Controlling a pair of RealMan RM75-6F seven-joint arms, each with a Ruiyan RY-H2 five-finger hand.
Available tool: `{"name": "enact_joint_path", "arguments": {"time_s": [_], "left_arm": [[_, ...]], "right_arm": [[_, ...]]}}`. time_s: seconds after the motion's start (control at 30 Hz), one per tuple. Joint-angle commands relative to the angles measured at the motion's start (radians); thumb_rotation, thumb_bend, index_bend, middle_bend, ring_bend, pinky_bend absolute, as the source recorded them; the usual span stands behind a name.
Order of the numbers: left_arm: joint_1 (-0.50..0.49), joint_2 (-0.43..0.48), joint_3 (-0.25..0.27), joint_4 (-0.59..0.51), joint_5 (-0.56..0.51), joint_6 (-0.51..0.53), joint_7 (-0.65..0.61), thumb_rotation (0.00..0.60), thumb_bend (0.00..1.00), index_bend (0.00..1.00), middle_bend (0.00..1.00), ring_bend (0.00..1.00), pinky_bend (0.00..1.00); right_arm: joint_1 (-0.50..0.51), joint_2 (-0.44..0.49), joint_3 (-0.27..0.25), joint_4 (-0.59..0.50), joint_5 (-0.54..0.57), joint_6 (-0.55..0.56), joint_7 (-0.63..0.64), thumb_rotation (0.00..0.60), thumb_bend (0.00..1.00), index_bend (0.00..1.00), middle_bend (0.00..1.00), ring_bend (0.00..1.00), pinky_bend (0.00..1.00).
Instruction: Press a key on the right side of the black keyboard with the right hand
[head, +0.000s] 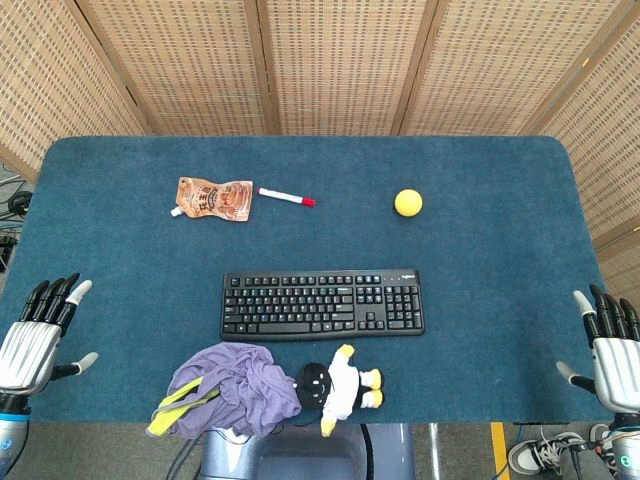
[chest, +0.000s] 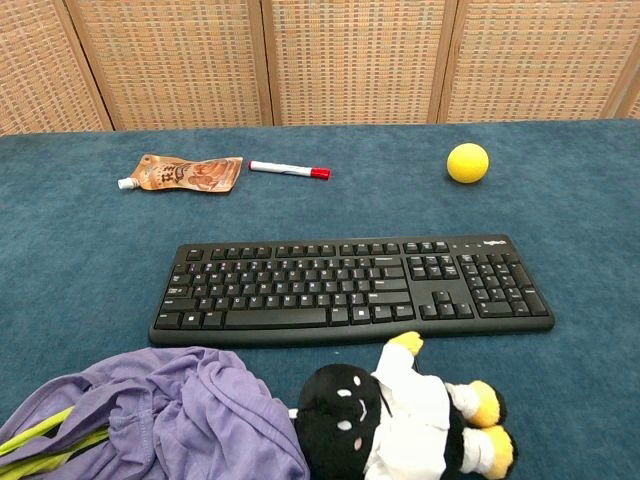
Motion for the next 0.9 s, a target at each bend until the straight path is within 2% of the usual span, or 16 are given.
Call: {"name": "enact_joint_path", "arguments": {"time_s": [0.03,0.9], "left_arm": [[0.0,0.0,0.0,0.0,0.0,0.0,0.001,0.6,0.04,0.0,0.0,0.0,0.0],[-0.005,0.003,-0.002,0.0,-0.007,-0.011,-0.014,0.6,0.04,0.0,0.0,0.0,0.0]], "right_arm": [[0.0,0.0,0.0,0.0,-0.001,0.0,-0.001,0.6,0.0,0.0,0.0,0.0,0.0],[0.004,-0.004,-0.005,-0.009,-0.006,-0.008,-0.019,0.6,0.0,0.0,0.0,0.0,0.0]]}}
